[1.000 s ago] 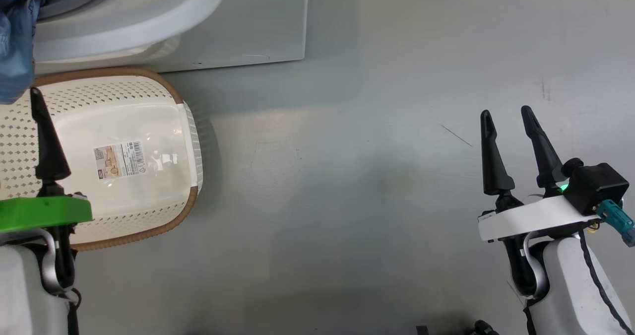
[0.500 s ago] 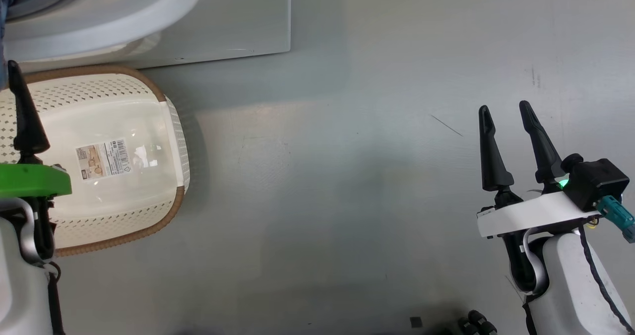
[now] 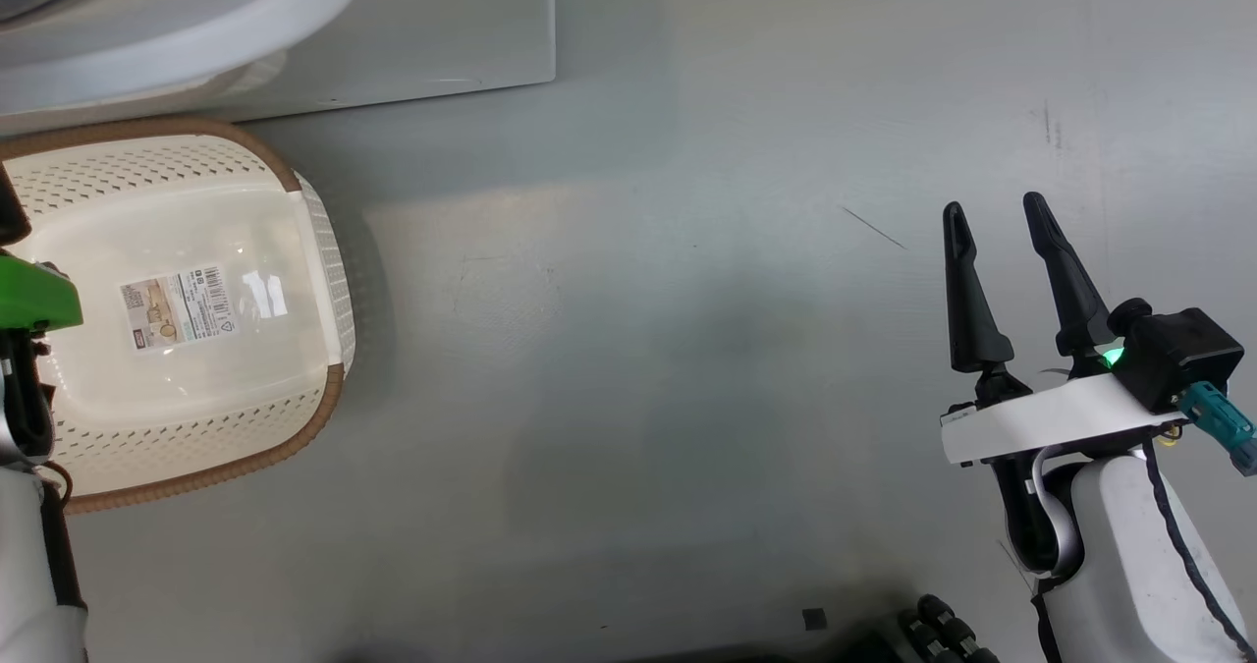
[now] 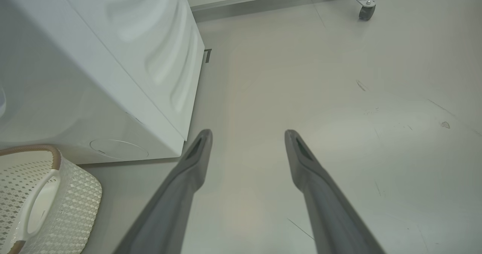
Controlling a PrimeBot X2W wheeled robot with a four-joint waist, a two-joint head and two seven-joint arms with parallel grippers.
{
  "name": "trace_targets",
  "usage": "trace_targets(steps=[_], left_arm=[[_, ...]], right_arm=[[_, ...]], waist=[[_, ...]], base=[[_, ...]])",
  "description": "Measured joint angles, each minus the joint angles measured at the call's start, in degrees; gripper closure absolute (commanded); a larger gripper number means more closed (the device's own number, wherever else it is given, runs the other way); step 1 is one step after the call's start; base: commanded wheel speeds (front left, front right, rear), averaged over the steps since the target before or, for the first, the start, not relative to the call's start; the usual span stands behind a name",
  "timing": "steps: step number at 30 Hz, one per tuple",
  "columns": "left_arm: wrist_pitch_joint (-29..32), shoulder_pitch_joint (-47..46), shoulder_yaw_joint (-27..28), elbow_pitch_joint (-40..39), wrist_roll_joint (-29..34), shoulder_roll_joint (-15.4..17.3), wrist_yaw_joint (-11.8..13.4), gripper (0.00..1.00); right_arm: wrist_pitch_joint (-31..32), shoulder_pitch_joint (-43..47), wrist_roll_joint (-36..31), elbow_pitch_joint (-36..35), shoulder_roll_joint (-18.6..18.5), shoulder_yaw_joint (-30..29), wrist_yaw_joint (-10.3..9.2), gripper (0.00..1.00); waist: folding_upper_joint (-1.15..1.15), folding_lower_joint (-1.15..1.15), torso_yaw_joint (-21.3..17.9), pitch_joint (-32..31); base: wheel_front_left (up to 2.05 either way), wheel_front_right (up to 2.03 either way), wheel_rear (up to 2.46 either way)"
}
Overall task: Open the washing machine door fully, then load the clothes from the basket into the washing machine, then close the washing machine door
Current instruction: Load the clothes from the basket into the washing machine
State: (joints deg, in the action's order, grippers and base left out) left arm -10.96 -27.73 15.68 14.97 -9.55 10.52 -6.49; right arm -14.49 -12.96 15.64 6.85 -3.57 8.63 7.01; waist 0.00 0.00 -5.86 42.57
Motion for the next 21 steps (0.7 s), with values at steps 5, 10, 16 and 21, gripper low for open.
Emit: trace_targets(steps=[5, 10, 16, 21], left_arm=[[1.34, -1.75, -0.76, 1.74, -0.13, 0.20, 0.00, 0.00], [1.46, -3.55, -0.56, 3.13, -0.32, 1.22, 0.01, 0.00], [1.26, -4.09, -0.62, 4.43, -0.31, 1.38, 0.03, 0.94], [1.21, -4.24, -0.90, 6.13, -0.29, 1.20, 0.47, 1.00]], right_arm=[[-0.01, -0.09, 0.01, 0.01, 0.03, -0.26, 0.01, 0.00], [-0.01, -0.14, 0.02, 0.02, 0.04, -0.26, 0.00, 0.00], [0.00, -0.70, 0.52, 0.11, 0.08, -0.49, 0.00, 0.00], [0.00, -0.70, 0.53, 0.62, 0.11, -0.97, 0.01, 0.00]], waist=[[0.00, 0.00, -0.39, 0.52], [0.00, 0.00, -0.56, 0.84], [0.00, 0.00, -0.55, 0.77], [0.00, 0.00, -0.24, -0.02]], base=[[0.00, 0.00, 0.00], [0.00, 0.00, 0.00], [0.00, 0.00, 0.00], [0.00, 0.00, 0.00]])
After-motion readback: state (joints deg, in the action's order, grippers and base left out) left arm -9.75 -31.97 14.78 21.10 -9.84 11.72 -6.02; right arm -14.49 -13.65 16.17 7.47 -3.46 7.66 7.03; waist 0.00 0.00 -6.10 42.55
